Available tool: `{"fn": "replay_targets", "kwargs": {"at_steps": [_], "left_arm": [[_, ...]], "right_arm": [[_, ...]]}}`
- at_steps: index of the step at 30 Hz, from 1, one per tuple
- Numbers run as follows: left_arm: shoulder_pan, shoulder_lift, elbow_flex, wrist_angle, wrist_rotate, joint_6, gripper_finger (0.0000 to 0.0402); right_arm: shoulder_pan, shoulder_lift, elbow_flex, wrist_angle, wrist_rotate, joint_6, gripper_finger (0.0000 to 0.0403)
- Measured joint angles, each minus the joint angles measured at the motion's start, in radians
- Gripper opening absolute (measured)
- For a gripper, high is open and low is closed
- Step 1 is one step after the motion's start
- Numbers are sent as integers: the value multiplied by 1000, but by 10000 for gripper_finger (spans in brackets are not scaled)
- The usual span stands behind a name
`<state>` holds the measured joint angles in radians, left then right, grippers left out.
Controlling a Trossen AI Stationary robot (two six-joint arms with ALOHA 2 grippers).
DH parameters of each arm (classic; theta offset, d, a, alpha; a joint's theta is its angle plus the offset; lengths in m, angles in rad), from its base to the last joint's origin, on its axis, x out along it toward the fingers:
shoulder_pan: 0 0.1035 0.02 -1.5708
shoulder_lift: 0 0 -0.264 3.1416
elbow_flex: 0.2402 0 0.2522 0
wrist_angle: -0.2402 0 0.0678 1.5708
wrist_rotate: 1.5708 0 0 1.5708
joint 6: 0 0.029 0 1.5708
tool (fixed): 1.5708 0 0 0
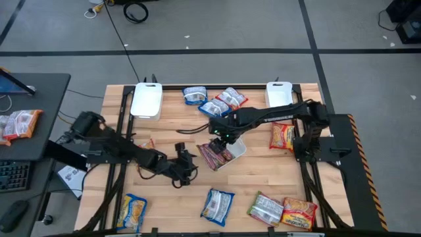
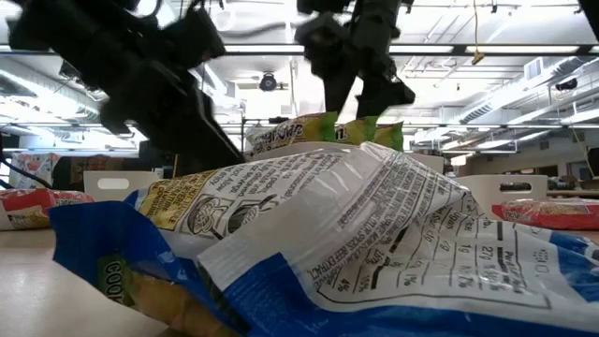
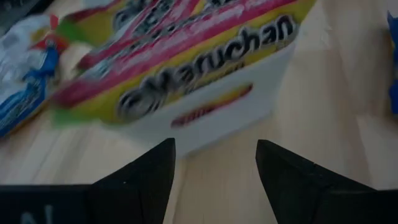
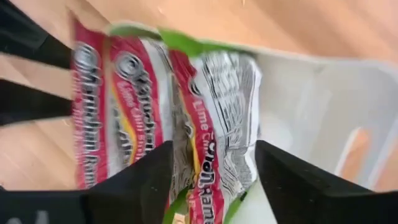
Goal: Sort Maruchan noodles
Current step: Put the green noodle pack into the bottom white bin
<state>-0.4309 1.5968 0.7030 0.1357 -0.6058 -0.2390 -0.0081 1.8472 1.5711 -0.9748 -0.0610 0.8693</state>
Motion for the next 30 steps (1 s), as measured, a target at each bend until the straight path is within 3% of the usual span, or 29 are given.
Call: {"fn": "replay_targets", "kwargs": {"at_steps": [7,11,13,22,30], "left_arm": [[-65,-171,-2,-346,1,-237,226],[-94,-180,-18,-324,-1,-329,226],[-102,-161,-28,-261,-5,-342,226],[-108,-98,-39,-168,35,-344,226],[-108,-99,-39,-152,49,-317,226]], "right_arm": [[40,-125,2,-118,235,-113,283],[42,-150,-31,-307,439,-164,284],[31,-150,-79,-357,475,-170,282],[-21,-148,-404,-267,348,-93,279],[50,-148,-441,93,163,-51,279]]}}
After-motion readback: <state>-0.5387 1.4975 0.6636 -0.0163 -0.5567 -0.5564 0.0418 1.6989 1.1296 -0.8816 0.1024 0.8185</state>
